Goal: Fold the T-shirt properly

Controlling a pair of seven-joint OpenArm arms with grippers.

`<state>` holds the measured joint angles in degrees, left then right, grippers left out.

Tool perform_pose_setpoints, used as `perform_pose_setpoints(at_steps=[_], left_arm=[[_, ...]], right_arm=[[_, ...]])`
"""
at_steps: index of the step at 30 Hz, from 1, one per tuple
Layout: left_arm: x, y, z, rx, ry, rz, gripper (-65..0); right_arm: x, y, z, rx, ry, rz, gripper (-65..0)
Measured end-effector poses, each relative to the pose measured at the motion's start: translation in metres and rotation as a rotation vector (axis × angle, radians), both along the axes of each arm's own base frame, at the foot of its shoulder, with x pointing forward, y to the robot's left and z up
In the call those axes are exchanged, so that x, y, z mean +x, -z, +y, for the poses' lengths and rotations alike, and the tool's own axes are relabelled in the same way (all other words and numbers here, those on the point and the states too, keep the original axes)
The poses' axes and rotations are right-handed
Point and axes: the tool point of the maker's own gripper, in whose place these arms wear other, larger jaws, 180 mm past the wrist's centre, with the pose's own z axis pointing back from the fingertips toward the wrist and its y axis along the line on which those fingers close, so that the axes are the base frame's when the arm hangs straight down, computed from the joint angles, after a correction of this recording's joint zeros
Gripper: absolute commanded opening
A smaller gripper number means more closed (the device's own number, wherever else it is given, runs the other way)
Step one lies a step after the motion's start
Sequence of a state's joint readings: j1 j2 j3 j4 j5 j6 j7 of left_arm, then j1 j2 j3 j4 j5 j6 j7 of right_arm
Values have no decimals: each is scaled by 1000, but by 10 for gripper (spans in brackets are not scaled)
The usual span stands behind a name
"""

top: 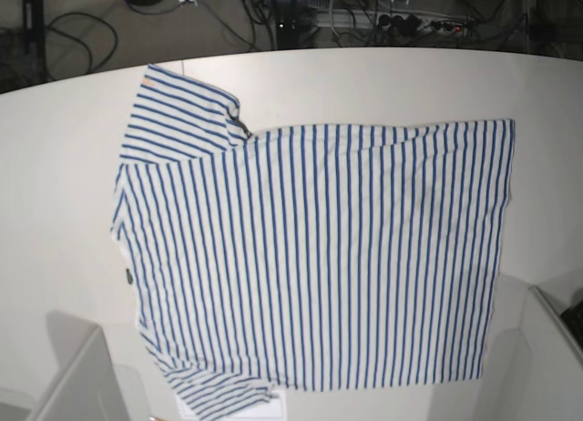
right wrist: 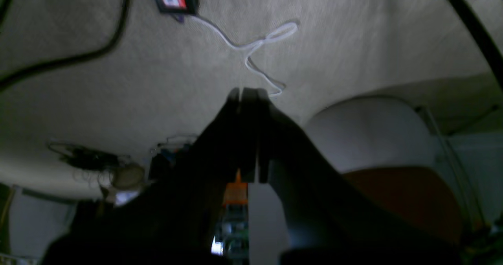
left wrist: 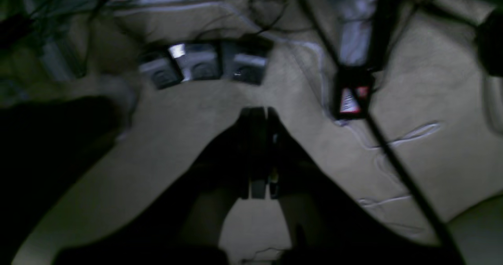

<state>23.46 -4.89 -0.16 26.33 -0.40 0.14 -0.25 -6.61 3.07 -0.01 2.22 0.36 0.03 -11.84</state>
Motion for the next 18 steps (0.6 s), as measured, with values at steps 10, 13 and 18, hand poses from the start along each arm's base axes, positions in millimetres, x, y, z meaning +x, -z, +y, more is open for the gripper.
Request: perform_pose_setpoints(at_steps=[10, 13, 18], left_arm=[[-37, -54, 24, -9, -132, -90, -650], [-43, -88, 45, 0, -157, -87, -650], [-7, -146, 25, -115, -151, -211, -650]], right_arm=[[-56, -51, -10, -15, -46, -53, -650], [-36, -90, -9, -18, -30, -161, -650], [-12, -151, -23, -66, -48, -252, -650]])
